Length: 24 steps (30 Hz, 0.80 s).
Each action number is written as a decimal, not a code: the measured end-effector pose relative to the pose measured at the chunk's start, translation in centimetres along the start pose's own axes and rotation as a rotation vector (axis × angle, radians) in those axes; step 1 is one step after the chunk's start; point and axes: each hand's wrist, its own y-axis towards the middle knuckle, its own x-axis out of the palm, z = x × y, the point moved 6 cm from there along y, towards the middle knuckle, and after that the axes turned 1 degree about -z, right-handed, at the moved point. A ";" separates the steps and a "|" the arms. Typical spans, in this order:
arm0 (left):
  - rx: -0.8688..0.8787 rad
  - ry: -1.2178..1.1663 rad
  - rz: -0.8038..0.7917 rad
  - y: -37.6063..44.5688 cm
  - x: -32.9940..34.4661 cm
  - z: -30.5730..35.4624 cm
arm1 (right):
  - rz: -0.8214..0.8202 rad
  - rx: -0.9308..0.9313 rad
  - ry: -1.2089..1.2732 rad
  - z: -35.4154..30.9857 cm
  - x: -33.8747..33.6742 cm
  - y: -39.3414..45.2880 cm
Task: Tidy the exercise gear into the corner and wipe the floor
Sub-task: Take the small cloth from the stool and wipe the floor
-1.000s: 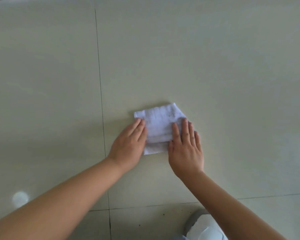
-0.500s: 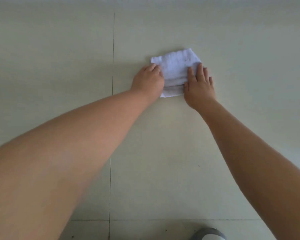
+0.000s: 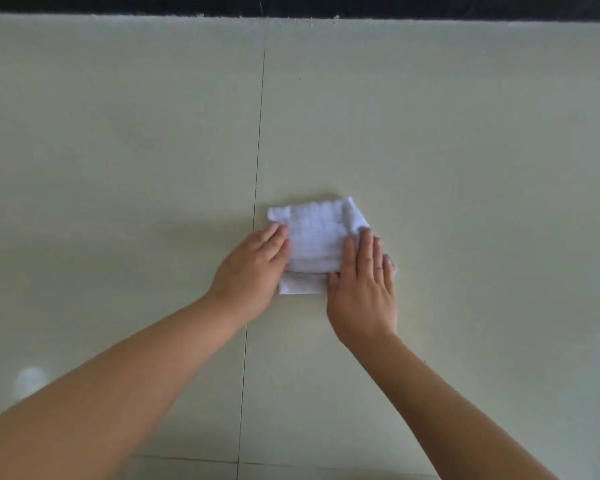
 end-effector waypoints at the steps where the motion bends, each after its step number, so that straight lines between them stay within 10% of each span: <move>1: 0.044 -0.018 0.031 1.4 -0.4 1.3 | 0.015 0.041 -0.017 1.7 -0.4 0.0; 13: -0.295 -0.018 0.128 15.7 -5.0 -3.4 | 0.111 -0.042 -0.125 2.2 -12.0 16.3; 24: -0.591 -0.063 0.023 3.7 -2.4 -15.5 | 0.020 -0.439 -0.188 -15.3 -7.4 17.4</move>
